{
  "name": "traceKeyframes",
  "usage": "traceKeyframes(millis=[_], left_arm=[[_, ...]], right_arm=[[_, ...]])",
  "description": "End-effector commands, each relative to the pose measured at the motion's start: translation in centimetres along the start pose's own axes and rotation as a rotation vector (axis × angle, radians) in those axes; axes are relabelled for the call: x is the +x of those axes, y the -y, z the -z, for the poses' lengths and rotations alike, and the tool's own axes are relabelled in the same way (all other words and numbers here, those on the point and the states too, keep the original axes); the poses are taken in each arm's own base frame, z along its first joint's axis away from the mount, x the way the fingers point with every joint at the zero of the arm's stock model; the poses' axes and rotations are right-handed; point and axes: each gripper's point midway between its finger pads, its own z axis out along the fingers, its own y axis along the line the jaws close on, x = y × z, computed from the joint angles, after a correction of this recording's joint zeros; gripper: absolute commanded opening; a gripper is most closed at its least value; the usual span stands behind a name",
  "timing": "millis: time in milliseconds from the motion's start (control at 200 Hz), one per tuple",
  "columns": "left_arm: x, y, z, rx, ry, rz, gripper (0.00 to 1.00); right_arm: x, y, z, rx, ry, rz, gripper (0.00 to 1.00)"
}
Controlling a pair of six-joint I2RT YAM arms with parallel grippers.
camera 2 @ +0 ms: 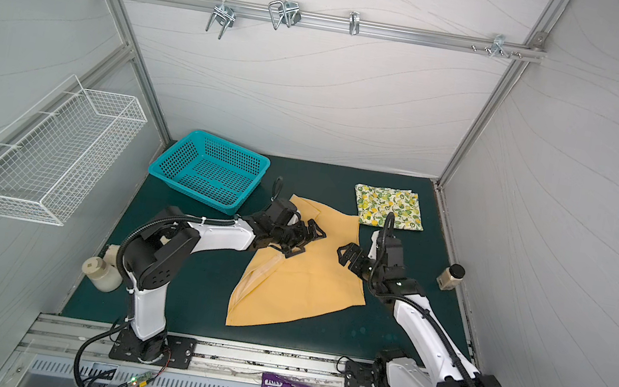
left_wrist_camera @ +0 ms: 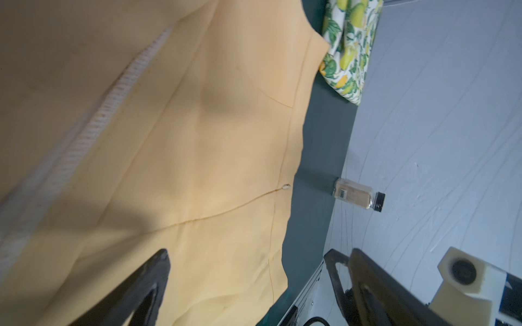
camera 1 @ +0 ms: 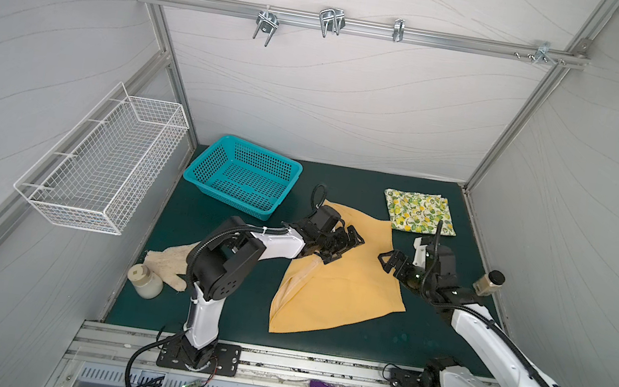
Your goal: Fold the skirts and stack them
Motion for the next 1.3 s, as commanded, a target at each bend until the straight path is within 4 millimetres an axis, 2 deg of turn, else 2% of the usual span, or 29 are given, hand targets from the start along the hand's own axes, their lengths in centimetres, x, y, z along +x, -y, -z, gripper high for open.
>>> traceKeyframes(millis=[0, 135, 310, 510, 775, 1056, 1296], left_arm=[[-1.7, 2.1, -0.9, 0.086, 0.087, 0.056, 0.99], [-2.0, -0.4, -1.7, 0.029, 0.121, 0.094, 0.99], [-2.6, -2.9, -1.5, -0.064, 0.150, 0.098, 0.99], [-3.9, -5.2, -0.1, -0.213, 0.179, 0.067, 0.99], [-6.7, -9.0, 2.5, -0.443, 0.201, 0.030, 0.99], [-10.5, -10.9, 5.1, -0.621, 0.220, -0.045, 0.99], [-13.6, -10.5, 7.6, -0.746, 0.237, -0.140, 0.99]], right_arm=[[0.3, -0.4, -1.1, -0.063, 0.003, 0.015, 0.99], [2.1, 1.3, -2.5, -0.036, -0.038, 0.006, 0.99], [4.0, 2.8, -3.7, -0.004, -0.066, 0.011, 0.99], [6.1, 3.7, -4.6, 0.040, -0.089, 0.023, 0.99], [7.3, 4.6, -4.2, 0.073, -0.077, 0.025, 0.99], [8.3, 5.3, -3.4, 0.083, -0.071, 0.018, 0.99], [8.8, 5.9, -2.3, 0.093, -0.057, 0.022, 0.99]])
